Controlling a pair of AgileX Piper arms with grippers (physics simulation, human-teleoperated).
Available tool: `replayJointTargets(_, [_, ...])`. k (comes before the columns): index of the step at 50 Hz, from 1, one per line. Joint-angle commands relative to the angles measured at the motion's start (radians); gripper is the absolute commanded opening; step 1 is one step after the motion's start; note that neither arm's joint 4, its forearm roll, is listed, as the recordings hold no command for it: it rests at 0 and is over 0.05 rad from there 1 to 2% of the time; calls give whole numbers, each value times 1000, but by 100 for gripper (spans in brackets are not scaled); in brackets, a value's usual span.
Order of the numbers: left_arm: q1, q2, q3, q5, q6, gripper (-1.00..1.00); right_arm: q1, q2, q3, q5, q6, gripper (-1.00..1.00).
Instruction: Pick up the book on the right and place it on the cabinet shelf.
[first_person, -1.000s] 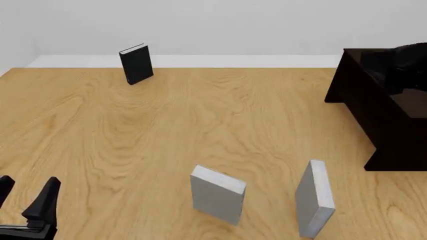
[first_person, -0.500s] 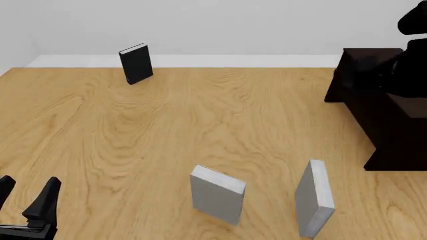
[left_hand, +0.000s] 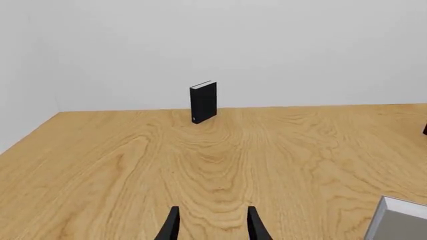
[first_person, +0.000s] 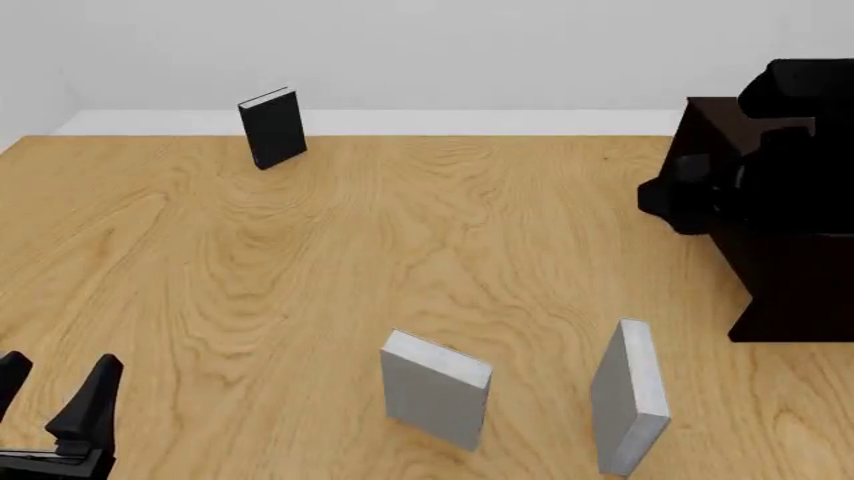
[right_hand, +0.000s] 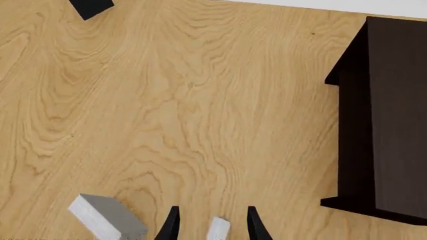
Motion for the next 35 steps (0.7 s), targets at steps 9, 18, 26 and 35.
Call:
replayJointTargets(9, [-2, -7, 0, 6, 1, 100, -17, -8, 47, 1, 10, 100])
replayJointTargets(18, [1, -10, 0, 8, -6, 100, -21, -16, 94, -22, 13, 100])
replayJointTargets(26, [1, -11, 0, 10, -8, 100, -18, -13, 126, -50, 25, 100])
replayJointTargets(35, [2, -13, 0, 13, -10, 100, -8, -2, 158, -80, 29, 100])
